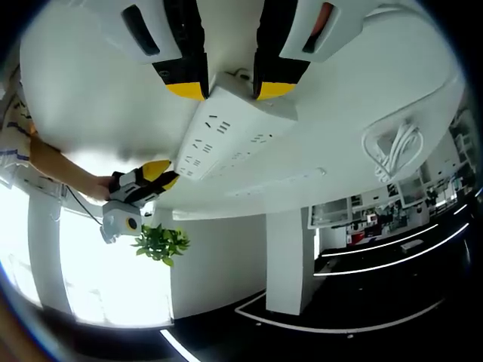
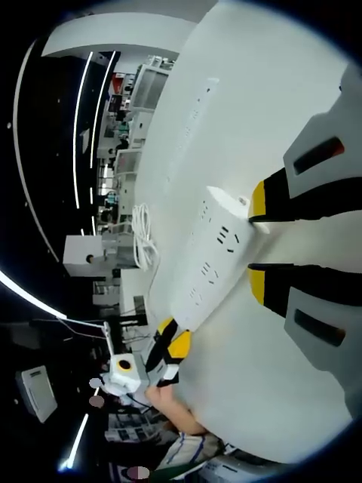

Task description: Straighten the power strip on the desk, plug the charger into it

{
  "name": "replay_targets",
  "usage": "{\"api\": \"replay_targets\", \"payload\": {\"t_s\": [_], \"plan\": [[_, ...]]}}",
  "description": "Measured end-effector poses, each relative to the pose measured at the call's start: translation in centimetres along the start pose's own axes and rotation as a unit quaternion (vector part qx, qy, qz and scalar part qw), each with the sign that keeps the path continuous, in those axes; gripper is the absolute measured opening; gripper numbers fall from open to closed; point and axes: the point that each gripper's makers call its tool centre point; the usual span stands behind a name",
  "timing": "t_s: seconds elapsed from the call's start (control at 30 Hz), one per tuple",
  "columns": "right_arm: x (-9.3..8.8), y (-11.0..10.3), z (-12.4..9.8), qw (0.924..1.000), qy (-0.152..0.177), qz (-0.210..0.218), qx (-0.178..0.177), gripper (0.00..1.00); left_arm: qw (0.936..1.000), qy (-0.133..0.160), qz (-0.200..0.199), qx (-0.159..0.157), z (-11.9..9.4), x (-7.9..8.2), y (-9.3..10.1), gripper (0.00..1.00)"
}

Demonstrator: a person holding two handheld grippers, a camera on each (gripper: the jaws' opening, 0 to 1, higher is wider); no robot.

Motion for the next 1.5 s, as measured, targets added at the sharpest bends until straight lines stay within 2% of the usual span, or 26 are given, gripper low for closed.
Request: {"api": "replay_targets", "payload": {"t_s": [0.27, 0.87, 1.5], "plan": [[-0.1, -0.5, -0.2, 0.9999, -0.001, -0.004, 0.011, 0.2, 0.9999, 0.001, -0.01, -0.007, -0.2, -0.2, 0.2, 0.24], [-0.3, -1.3, -0.7, 0.9994, -0.007, -0.01, 0.031, 0.19, 0.9999, -0.008, 0.004, -0.013, -0.4, -0.1, 0.0, 0.24], [-0.4, -1.8, -1.0, 0.9988, -0.016, -0.018, 0.043, 0.19, 0.9997, -0.009, -0.002, -0.022, -0.6, -0.1, 0.1, 0.24]]}}
Point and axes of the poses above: the point that each gripper's makers call its tool centre point, and the gripper's own axes: z roughly forward along the fingers, y roughly to its right, x roughly out of its top, and after that the axes turned 1 degree about -x, right-handed
